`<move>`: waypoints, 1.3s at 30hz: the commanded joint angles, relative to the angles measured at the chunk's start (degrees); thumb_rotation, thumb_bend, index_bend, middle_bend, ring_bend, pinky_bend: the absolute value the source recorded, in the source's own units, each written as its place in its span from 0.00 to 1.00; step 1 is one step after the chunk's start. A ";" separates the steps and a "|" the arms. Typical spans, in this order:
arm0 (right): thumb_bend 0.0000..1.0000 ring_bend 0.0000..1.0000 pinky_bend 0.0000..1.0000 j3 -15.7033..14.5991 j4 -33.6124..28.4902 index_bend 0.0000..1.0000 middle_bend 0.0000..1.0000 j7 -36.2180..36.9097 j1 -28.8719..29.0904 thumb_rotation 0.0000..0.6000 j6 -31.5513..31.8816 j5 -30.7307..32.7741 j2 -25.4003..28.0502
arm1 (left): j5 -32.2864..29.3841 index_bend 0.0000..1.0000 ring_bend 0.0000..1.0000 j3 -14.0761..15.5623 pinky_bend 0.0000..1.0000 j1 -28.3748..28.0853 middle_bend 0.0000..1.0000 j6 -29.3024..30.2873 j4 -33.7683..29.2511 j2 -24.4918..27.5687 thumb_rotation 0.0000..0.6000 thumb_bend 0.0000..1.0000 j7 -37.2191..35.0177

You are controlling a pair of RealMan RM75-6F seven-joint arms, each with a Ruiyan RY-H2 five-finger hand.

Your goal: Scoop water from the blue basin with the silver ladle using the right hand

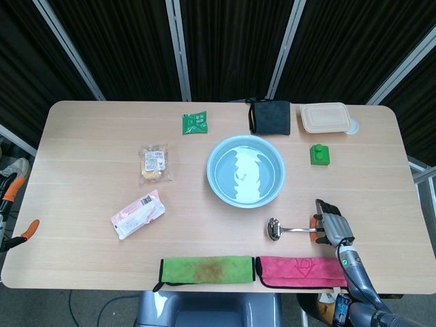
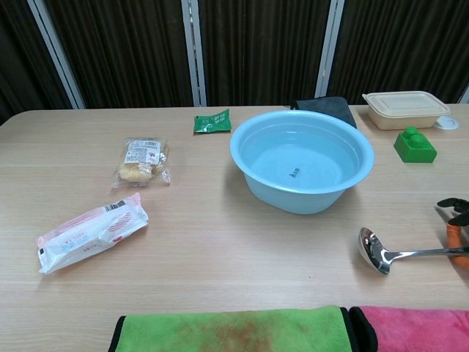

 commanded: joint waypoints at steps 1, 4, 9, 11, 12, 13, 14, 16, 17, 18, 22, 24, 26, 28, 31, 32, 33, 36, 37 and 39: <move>0.36 0.00 0.00 -0.09 -0.92 0.61 0.00 -1.35 -0.14 1.00 0.36 0.18 0.59 | 0.09 0.00 0.00 0.02 0.00 -0.03 0.00 0.01 0.01 0.03 1.00 0.28 -0.17; 0.38 0.00 0.00 -0.15 -2.39 0.62 0.00 -3.21 -0.27 1.00 0.82 0.50 1.61 | 0.23 0.00 0.00 0.05 0.00 0.02 0.00 0.21 0.00 0.11 1.00 0.28 -0.50; 0.40 0.00 0.00 -0.08 -6.70 0.65 0.00 -6.85 -0.87 1.00 2.89 1.02 4.27 | 0.30 0.00 0.00 0.02 0.00 0.22 0.00 0.68 0.07 0.30 1.00 0.28 -1.19; 0.41 0.00 0.00 -0.02 -8.75 0.66 0.00 -8.00 -1.19 1.00 3.76 1.25 5.56 | 0.40 0.00 0.00 0.05 0.00 0.26 0.00 0.83 0.11 0.37 1.00 0.28 -1.40; 0.41 0.00 0.00 0.04 -9.96 0.66 0.00 -8.74 -1.38 1.00 4.38 1.37 6.37 | 0.51 0.00 0.00 0.10 0.00 0.28 0.00 0.88 0.13 0.40 1.00 0.28 -1.54; 0.41 0.00 0.00 0.05 -11.08 0.66 0.00 -9.46 -1.55 1.00 4.82 1.54 7.10 | 0.62 0.00 0.00 0.15 0.00 0.29 0.00 0.93 0.15 0.41 1.00 0.28 -1.65; 0.41 0.00 0.00 0.07 -11.88 0.67 0.00 -9.93 -1.65 1.00 5.11 1.64 7.66 | 0.70 0.00 0.00 0.19 0.00 0.30 0.00 0.97 0.16 0.43 1.00 0.28 -1.70; 0.42 0.00 0.00 0.07 -14.44 0.67 0.00 -10.98 -1.89 1.00 5.60 1.98 9.42 | 0.84 0.00 0.00 0.23 0.00 0.33 0.00 1.10 0.16 0.45 1.00 0.28 -1.84; 0.42 0.00 0.00 0.12 -15.79 0.67 0.00 -11.19 -1.96 1.00 5.67 2.15 10.36 | 0.87 0.00 0.00 0.22 0.00 0.37 0.00 1.22 0.17 0.45 1.00 0.28 -1.87; 0.42 0.00 0.00 0.15 -16.69 0.67 0.00 -11.31 -2.01 1.00 5.72 2.25 11.01 | 0.88 0.00 0.00 0.22 0.00 0.40 0.00 1.29 0.18 0.43 1.00 0.28 -1.85; 0.43 0.00 0.00 0.36 -20.95 0.68 0.00 -11.99 -2.27 1.00 6.53 2.37 14.28 | 1.04 0.00 0.00 0.30 0.00 0.45 0.00 1.42 0.20 0.33 1.00 0.28 -1.64; 0.43 0.00 0.00 0.63 -22.85 0.68 0.00 -11.64 -2.31 1.00 6.68 2.39 15.89 | 1.21 0.00 0.00 0.39 0.00 0.44 0.00 1.44 0.15 0.28 1.00 0.28 -1.50; 0.43 0.00 0.00 0.87 -24.59 0.68 0.00 -11.38 -2.30 1.00 6.71 2.43 17.58 | 1.46 0.00 0.00 0.52 0.00 0.42 0.00 1.45 0.08 0.25 1.00 0.28 -1.37; 0.43 0.00 0.00 1.10 -26.45 0.68 0.00 -11.40 -2.25 1.00 6.73 2.58 19.50 | 1.69 0.00 0.00 0.64 0.00 0.41 0.00 1.49 0.00 0.21 1.00 0.28 -1.23; 0.43 0.00 0.00 1.49 -28.81 0.68 0.00 -11.14 -1.92 1.00 5.99 3.31 22.04 | 1.80 0.00 0.00 0.73 0.00 0.44 0.00 1.52 -0.07 0.17 1.00 0.28 -0.94; 0.43 0.00 0.00 1.61 -29.34 0.68 0.00 -11.18 -1.80 1.00 5.82 3.51 22.71 | 1.80 0.00 0.00 0.75 0.00 0.44 0.00 1.49 -0.09 0.15 1.00 0.28 -0.88; 0.43 0.00 0.00 1.77 -30.05 0.68 0.00 -11.44 -1.55 1.00 5.51 3.81 23.66 | 1.80 0.00 0.00 0.79 0.00 0.43 0.00 1.42 -0.13 0.13 1.00 0.28 -0.82; 0.43 0.00 0.00 2.30 -31.99 0.68 0.00 -12.67 -0.67 1.00 4.56 5.21 26.28 | 1.92 0.00 0.00 0.82 0.00 0.39 0.00 1.42 -0.17 0.09 1.00 0.28 -0.77; 0.43 0.00 0.00 2.54 -32.52 0.68 0.00 -12.93 -0.38 1.00 4.25 5.72 26.99 | 1.91 0.00 0.00 0.82 0.00 0.39 0.00 1.42 -0.17 0.09 1.00 0.28 -0.77; 0.43 0.00 0.00 3.18 -33.55 0.68 0.00 -13.51 0.36 1.00 3.55 6.92 28.57 | 1.80 0.00 0.00 0.78 0.00 0.40 0.00 1.41 -0.15 0.07 1.00 0.28 -0.75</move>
